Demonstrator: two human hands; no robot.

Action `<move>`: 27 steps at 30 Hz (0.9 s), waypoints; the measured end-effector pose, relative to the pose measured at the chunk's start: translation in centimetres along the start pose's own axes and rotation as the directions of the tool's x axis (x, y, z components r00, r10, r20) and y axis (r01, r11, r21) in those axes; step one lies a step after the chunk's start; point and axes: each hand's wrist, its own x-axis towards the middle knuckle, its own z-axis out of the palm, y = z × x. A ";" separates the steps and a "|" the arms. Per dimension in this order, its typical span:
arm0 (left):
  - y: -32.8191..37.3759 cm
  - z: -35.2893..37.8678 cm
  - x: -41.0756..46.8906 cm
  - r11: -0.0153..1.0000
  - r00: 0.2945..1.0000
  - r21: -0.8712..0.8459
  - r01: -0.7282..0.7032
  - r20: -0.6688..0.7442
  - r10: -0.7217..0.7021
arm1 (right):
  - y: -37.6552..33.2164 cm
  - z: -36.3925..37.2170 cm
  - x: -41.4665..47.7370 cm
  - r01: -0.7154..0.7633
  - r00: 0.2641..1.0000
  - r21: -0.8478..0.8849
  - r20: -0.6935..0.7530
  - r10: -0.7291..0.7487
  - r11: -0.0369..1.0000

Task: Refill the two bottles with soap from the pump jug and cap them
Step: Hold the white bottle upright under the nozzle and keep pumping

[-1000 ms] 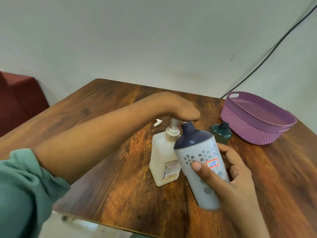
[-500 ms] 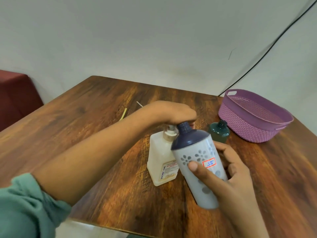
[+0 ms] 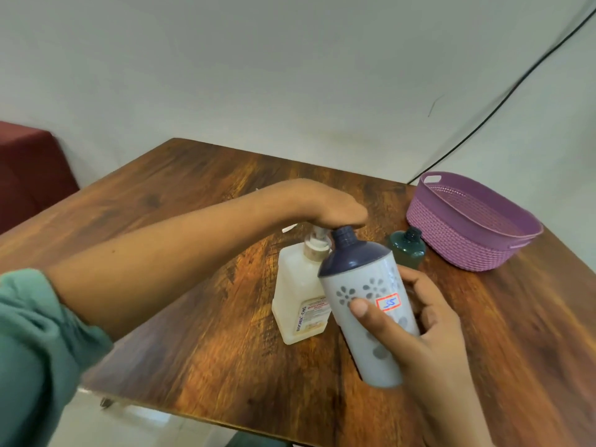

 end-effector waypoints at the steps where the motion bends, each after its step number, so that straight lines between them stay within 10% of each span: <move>1: 0.1 -0.4 0.5 0.997 0.999 -0.074 0.022 -0.027 -0.024 | -0.1 0.0 0.0 0.001 1.000 0.005 -0.003 -0.001 1.000; 6: 1.1 -0.2 -1.1 0.958 0.994 -0.282 0.054 -0.074 -0.078 | 0.1 0.0 0.0 0.000 1.000 0.000 0.004 0.000 1.000; 27: 0.9 -0.3 -0.9 0.979 0.997 -0.204 0.000 -0.079 -0.016 | 0.2 0.0 0.1 -0.002 1.000 0.032 0.012 0.001 0.999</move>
